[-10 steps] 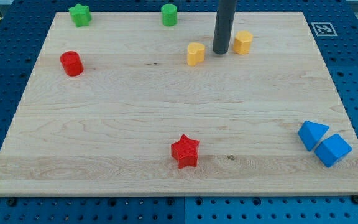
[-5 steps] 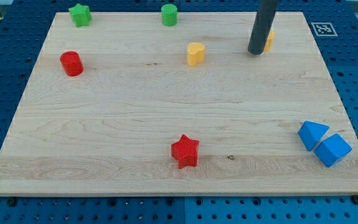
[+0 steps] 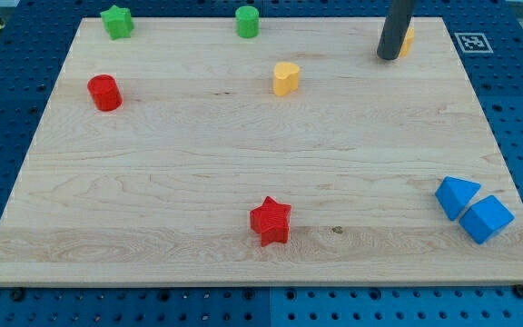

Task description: Place the yellow hexagon towards the top right corner

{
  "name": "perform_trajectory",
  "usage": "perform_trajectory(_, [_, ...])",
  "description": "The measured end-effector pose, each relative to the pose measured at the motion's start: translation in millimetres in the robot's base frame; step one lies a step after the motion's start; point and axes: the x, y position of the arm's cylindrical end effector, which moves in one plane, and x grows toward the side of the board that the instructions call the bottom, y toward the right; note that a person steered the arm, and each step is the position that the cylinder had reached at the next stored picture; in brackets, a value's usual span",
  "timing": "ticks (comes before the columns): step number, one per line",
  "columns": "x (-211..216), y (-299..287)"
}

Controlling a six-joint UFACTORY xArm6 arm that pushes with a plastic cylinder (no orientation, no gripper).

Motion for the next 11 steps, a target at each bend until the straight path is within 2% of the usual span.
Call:
perform_trajectory(2, [-22, 16])
perform_trajectory(3, [-20, 16])
perform_trajectory(5, [88, -29])
perform_trajectory(6, [111, -28])
perform_trajectory(11, [110, -9])
